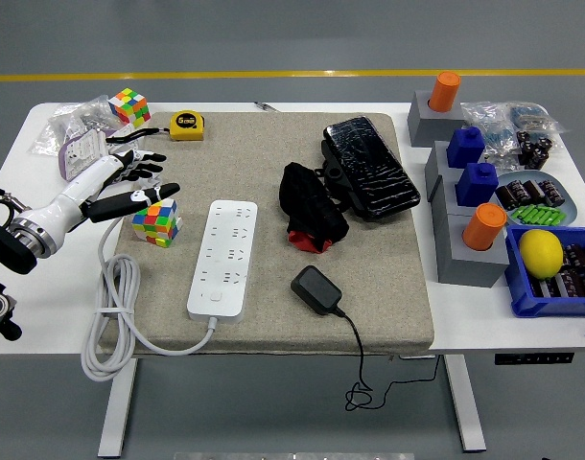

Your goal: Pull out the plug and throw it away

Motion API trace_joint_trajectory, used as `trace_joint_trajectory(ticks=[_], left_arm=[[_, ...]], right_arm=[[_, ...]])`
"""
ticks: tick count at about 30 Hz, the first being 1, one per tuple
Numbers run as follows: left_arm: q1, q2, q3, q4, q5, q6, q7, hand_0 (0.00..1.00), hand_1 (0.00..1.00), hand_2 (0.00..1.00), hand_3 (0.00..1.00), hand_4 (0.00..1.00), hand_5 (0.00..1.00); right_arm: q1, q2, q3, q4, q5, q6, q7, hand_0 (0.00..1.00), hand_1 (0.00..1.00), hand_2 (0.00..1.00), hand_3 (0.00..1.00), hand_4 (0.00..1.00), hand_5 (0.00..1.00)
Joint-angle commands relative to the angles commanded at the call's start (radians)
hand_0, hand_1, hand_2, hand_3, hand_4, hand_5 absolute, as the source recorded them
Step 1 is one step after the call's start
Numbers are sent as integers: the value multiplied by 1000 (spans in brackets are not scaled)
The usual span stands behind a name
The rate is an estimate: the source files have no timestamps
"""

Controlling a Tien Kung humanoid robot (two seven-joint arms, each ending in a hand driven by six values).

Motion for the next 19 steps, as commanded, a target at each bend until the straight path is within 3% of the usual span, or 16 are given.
trace_joint_trajectory(ticks=[19], left_arm=[[-13,12,9,1,1,-1,0,811,808,821,867,998,770]], right_arm=[[0,-4,-16,-2,9,2,-1,638,676,683,602,998,479]])
